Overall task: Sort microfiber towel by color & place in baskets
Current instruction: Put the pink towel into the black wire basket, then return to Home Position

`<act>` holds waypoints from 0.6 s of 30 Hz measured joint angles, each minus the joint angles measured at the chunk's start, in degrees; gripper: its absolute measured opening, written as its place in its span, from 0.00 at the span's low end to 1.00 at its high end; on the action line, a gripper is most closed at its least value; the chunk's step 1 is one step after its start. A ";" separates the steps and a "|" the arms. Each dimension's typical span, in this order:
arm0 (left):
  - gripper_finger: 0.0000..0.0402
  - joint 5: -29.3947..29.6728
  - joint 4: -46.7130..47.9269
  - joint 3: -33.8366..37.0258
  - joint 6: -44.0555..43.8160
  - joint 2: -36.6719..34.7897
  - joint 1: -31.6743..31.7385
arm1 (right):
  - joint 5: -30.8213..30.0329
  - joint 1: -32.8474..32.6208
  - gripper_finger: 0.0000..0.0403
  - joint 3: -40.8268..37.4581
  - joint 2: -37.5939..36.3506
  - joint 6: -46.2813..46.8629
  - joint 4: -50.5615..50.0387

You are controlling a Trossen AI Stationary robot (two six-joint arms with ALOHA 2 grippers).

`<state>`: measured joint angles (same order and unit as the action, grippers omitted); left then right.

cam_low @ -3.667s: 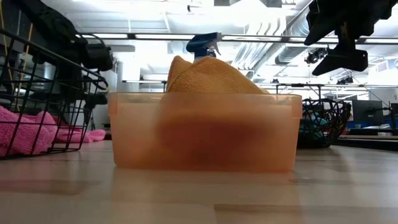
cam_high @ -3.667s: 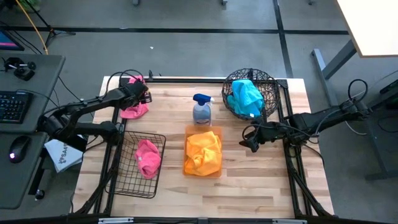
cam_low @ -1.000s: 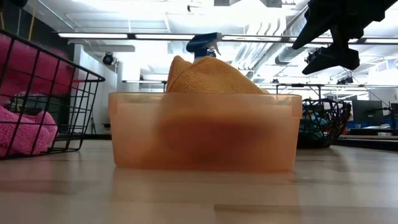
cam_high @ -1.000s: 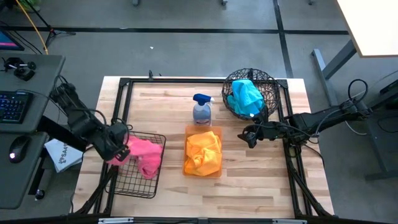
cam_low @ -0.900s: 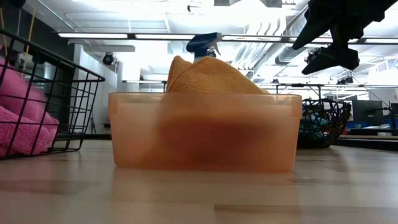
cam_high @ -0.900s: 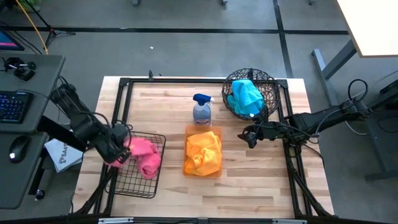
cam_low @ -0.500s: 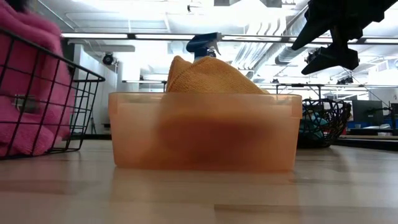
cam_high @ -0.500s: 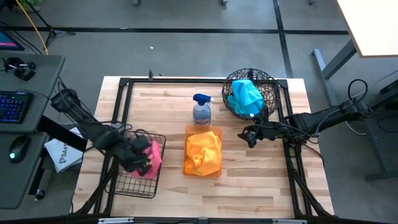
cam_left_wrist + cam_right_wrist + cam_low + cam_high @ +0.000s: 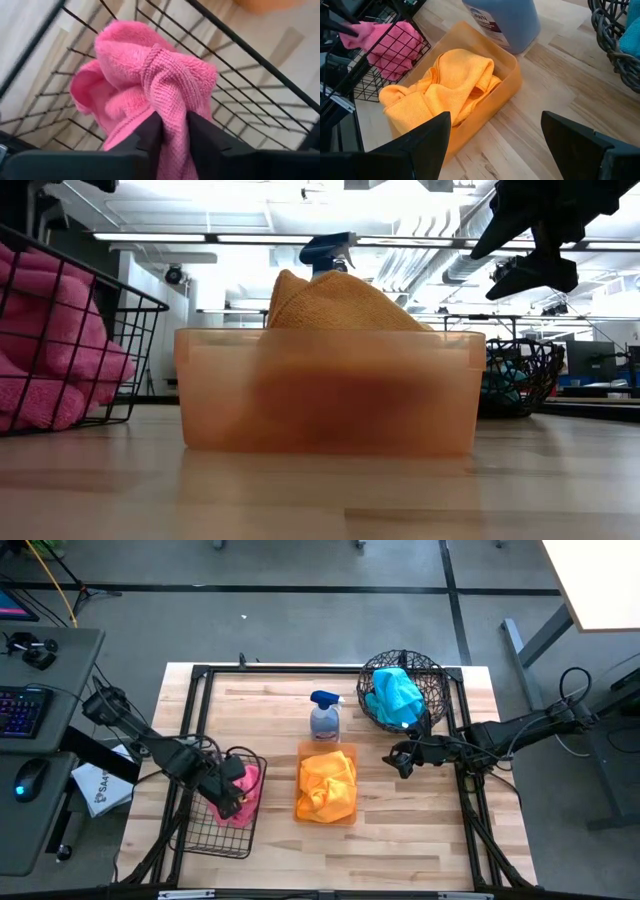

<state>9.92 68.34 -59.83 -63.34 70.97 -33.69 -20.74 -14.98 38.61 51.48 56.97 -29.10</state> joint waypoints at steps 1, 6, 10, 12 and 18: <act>0.23 -0.76 0.00 0.00 0.09 -0.23 0.00 | 0.00 0.00 0.75 0.00 0.00 -0.01 0.00; 0.42 -3.33 -0.05 -0.67 0.62 -1.68 0.07 | 0.18 0.00 0.75 0.00 0.00 -0.02 0.05; 0.55 -3.60 0.01 -2.90 3.77 -1.91 1.73 | 1.23 0.00 0.75 0.00 0.00 0.08 0.26; 0.60 -3.39 -0.64 -4.25 7.27 -1.89 3.30 | 1.49 -0.01 0.75 0.00 0.00 0.81 0.52; 0.62 4.00 -13.76 -6.07 26.63 -1.89 12.96 | 1.82 0.00 0.75 0.00 -0.13 1.05 4.93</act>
<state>13.93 54.58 -65.90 -36.71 69.08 -20.73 -18.92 -14.98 38.61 51.36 58.01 -24.17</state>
